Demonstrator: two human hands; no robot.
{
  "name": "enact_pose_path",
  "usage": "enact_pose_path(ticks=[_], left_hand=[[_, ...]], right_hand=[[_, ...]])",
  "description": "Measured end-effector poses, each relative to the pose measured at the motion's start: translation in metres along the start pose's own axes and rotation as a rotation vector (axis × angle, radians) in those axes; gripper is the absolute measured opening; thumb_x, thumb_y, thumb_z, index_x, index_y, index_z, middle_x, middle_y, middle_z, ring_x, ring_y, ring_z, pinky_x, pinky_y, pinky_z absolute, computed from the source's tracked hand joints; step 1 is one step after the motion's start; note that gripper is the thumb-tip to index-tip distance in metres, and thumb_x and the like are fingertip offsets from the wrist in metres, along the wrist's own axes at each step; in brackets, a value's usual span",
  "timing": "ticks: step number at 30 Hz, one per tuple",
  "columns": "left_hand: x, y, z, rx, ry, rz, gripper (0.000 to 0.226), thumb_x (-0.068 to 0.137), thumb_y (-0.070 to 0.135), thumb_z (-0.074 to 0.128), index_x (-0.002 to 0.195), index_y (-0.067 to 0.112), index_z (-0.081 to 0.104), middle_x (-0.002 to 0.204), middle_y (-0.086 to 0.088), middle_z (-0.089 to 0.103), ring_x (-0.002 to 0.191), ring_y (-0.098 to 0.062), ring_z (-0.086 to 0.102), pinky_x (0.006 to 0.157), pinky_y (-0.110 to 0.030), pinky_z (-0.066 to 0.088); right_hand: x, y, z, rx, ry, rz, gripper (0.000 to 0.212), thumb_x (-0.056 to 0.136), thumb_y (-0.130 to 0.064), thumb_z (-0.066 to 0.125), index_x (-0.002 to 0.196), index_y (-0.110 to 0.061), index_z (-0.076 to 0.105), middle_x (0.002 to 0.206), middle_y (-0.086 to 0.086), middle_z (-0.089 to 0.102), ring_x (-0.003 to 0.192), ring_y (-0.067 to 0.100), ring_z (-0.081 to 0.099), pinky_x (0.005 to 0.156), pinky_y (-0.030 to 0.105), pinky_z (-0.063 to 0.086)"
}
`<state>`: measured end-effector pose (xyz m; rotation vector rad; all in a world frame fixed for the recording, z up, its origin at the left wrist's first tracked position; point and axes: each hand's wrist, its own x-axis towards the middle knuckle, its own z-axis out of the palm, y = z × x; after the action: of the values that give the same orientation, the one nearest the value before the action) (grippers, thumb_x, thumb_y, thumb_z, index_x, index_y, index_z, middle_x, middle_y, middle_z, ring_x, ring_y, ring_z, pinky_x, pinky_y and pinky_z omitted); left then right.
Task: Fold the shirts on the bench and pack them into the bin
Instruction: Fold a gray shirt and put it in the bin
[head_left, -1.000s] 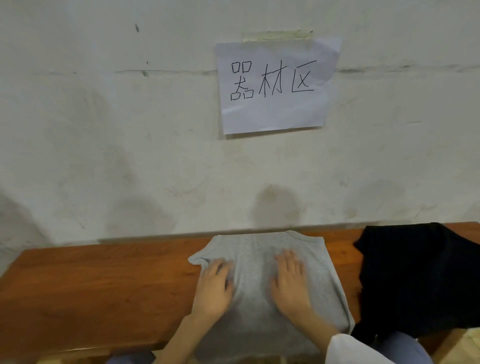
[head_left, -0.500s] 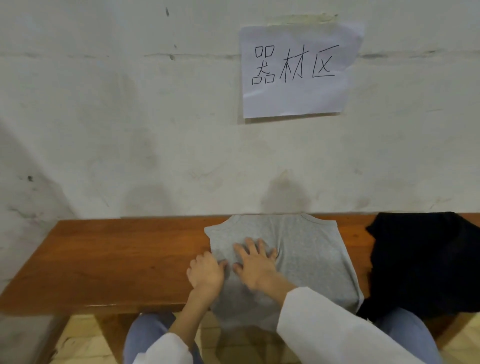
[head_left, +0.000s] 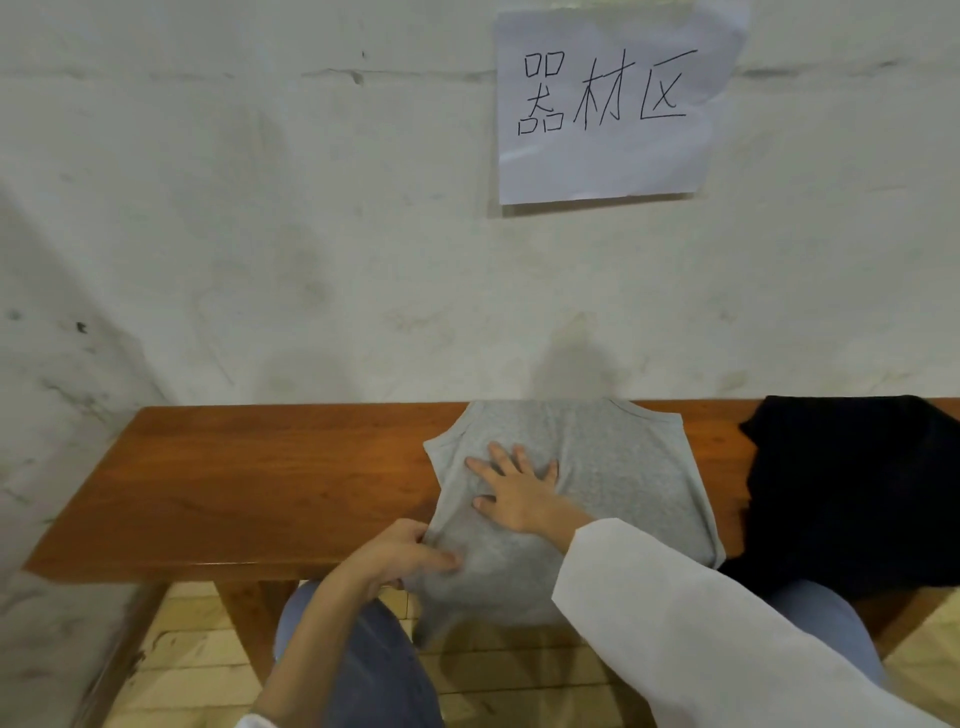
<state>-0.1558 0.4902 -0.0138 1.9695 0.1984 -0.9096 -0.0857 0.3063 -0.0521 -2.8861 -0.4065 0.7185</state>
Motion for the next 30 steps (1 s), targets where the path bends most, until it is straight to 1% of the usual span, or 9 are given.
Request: enact_pose_path(ticks=[6,9,12,16,19,22,25,28,30], left_hand=[[-0.017,-0.002,-0.013,0.459,0.216,-0.092,0.034,0.079,0.038,0.070,0.101,0.018,0.052,0.095,0.001,0.058,0.080,-0.013,0.056,0.068,-0.024,0.049],[-0.001,-0.006,-0.003,0.546,0.435,-0.069,0.043,0.083,0.055,0.059,0.104,0.019,0.049,0.099,0.001,0.058,0.090,-0.018,0.058,0.075,-0.032,0.051],[0.030,0.007,0.017,0.479,0.715,0.146,0.032,0.094,0.023,0.049,0.123,0.010,0.051,0.125,-0.009,0.052,0.112,-0.026,0.051,0.094,-0.037,0.046],[0.068,0.036,0.046,0.450,0.666,0.335,0.060,0.095,0.007,0.047,0.149,0.006,0.020,0.155,-0.012,0.022,0.143,-0.024,0.022,0.118,-0.031,0.018],[0.087,0.045,0.062,0.712,0.564,0.345,0.068,0.097,0.037,0.045,0.152,0.014,0.012,0.160,-0.005,0.000,0.147,-0.025,-0.004,0.120,-0.040,0.000],[0.090,0.041,0.064,0.743,0.546,0.297,0.089,0.084,0.065,0.050,0.151,0.029,0.004,0.159,-0.001,-0.011,0.146,-0.028,-0.010,0.116,-0.051,-0.001],[0.088,0.030,0.048,0.679,0.606,0.186,0.113,0.070,0.081,0.050,0.151,0.023,-0.002,0.158,-0.008,0.000,0.145,-0.030,0.005,0.116,-0.045,0.013],[0.088,0.022,0.011,0.669,0.733,0.061,0.094,0.084,0.076,0.028,0.150,0.010,0.017,0.155,-0.015,0.018,0.142,-0.032,0.017,0.114,-0.046,0.018],[0.093,0.021,-0.015,0.644,0.785,0.011,0.074,0.094,0.060,0.030,0.144,0.005,0.030,0.149,-0.020,0.030,0.138,-0.036,0.026,0.113,-0.047,0.022]], right_hand=[[0.001,0.002,-0.003,0.026,-0.006,-0.012,0.063,0.096,-0.052,0.037,0.149,-0.043,0.005,0.159,-0.007,-0.014,0.145,0.027,-0.016,0.106,0.068,-0.005],[-0.005,0.004,-0.004,0.163,0.159,-0.019,0.056,0.098,-0.036,0.040,0.149,-0.032,0.019,0.160,-0.001,0.000,0.147,0.022,-0.007,0.115,0.057,0.000],[-0.019,0.020,0.002,0.165,0.370,0.065,0.053,0.102,-0.028,0.030,0.152,-0.019,0.014,0.160,0.006,0.001,0.147,0.022,-0.005,0.118,0.043,-0.001],[-0.045,0.065,0.018,0.133,0.425,0.323,0.060,0.103,-0.034,0.022,0.152,-0.009,-0.003,0.159,0.013,-0.008,0.146,0.027,-0.010,0.119,0.043,-0.004],[-0.062,0.096,0.031,0.181,0.387,0.463,0.072,0.099,-0.052,0.021,0.151,-0.010,-0.007,0.159,0.012,-0.010,0.146,0.029,-0.012,0.118,0.047,-0.006],[-0.065,0.104,0.044,0.147,0.352,0.477,0.083,0.088,-0.068,0.002,0.151,-0.015,-0.011,0.159,0.009,-0.014,0.145,0.028,-0.016,0.117,0.049,-0.011],[-0.058,0.091,0.049,0.092,0.371,0.391,0.098,0.069,-0.073,-0.018,0.150,-0.018,-0.013,0.158,0.007,-0.018,0.143,0.028,-0.022,0.114,0.050,-0.017],[-0.047,0.077,0.045,0.080,0.357,0.272,0.108,0.063,-0.080,-0.022,0.151,-0.019,-0.010,0.157,0.007,-0.020,0.142,0.027,-0.025,0.112,0.049,-0.020],[-0.045,0.076,0.039,0.138,0.391,0.245,0.098,0.073,-0.075,-0.006,0.152,-0.018,0.000,0.159,0.006,-0.011,0.145,0.026,-0.017,0.113,0.044,-0.020]])
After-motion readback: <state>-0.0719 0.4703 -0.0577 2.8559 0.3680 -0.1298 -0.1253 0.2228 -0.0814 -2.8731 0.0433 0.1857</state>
